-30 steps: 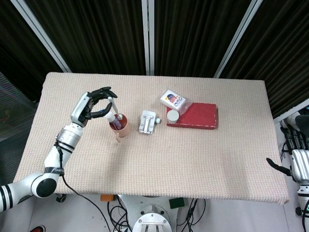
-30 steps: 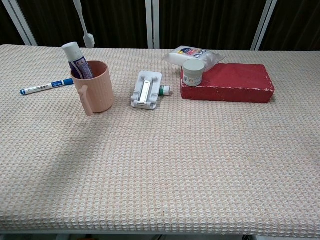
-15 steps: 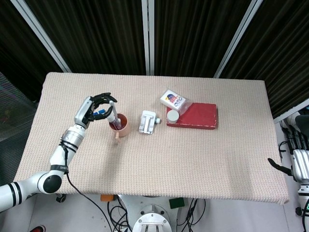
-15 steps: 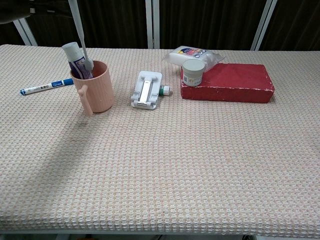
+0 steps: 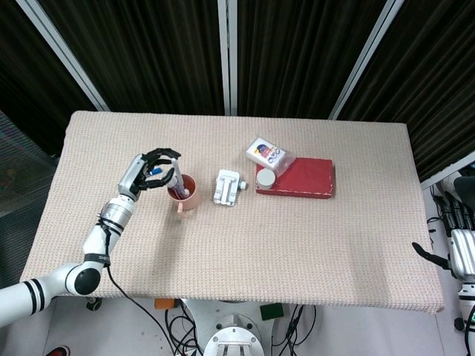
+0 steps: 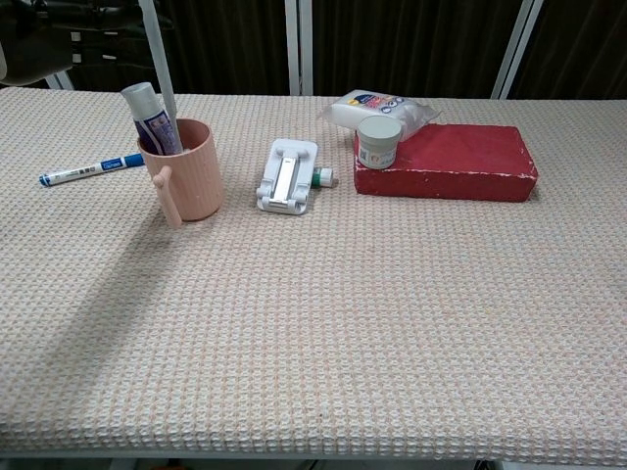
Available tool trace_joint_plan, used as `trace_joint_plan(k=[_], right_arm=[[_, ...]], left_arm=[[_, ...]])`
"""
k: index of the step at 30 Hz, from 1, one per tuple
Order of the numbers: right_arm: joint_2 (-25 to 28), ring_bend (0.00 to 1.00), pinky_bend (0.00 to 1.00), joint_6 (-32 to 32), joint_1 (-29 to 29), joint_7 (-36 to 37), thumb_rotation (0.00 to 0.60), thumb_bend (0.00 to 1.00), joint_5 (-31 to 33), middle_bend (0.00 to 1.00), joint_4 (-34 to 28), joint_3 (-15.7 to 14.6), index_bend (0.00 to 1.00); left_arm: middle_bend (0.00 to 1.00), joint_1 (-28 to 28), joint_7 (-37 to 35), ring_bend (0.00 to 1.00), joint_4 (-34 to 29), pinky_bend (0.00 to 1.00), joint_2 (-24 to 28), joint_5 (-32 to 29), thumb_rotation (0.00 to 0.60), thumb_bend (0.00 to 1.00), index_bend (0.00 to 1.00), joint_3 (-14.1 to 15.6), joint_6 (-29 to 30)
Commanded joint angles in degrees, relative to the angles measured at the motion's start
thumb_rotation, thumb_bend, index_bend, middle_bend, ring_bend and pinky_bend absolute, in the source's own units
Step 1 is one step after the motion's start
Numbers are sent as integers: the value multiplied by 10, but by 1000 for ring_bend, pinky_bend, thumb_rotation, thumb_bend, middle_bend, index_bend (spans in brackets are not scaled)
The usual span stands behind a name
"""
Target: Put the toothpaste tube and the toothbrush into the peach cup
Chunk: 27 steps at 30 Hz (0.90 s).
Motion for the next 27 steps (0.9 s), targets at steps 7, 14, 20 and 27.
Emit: trace_joint_plan(k=[7,14,20,27], right_arm=[[-3,0,0,5,-1,-4,600,343,3,0,0,3,0],[-3,0,0,6,-3,0,600,343,-5,0,8,-2,0],[-17,0,0,13,-9,13,600,333,-6,0,45,-6,0],[-56,0,0,32,-19,3,600,280,-5,0,122,-6,0]], left_arm=[[189,28,-54,76,7,217,-3,73,600,338,85,8,34],[131,89,-11,74,-26,219,44,190,600,284,105,41,163],[124,194,222,74,8,215,95,260,600,284,117,128,304],[64,295,537,26,28,198,115,241,287,71,107,211,376]])
